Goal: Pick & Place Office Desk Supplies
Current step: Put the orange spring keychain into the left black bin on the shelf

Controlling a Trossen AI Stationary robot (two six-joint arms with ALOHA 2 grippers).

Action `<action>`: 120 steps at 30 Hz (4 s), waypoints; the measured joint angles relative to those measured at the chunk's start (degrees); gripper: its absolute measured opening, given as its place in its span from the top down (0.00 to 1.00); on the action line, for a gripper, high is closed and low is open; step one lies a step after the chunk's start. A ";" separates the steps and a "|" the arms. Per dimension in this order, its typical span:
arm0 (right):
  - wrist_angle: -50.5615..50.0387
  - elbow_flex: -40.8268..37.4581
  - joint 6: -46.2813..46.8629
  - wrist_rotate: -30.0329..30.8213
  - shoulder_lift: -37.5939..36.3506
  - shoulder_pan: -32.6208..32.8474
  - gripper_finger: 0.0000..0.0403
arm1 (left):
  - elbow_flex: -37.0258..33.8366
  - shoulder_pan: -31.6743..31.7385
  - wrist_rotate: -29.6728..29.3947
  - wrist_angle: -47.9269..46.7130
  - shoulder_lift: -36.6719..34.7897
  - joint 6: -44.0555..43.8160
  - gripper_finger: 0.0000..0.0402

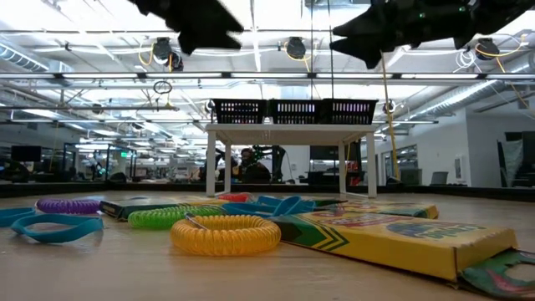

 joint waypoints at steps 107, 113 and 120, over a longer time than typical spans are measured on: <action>-2.17 -0.07 -2.61 0.31 0.17 3.05 0.58 | -0.06 16.15 -7.73 5.10 0.87 -5.04 0.98; -1.96 -0.07 -2.60 0.31 0.17 3.02 0.58 | -0.01 22.26 -7.72 11.47 1.55 -5.47 0.97; 0.08 -0.07 -2.56 0.31 0.17 3.05 0.58 | 0.04 27.39 -7.58 18.41 5.21 -5.42 0.98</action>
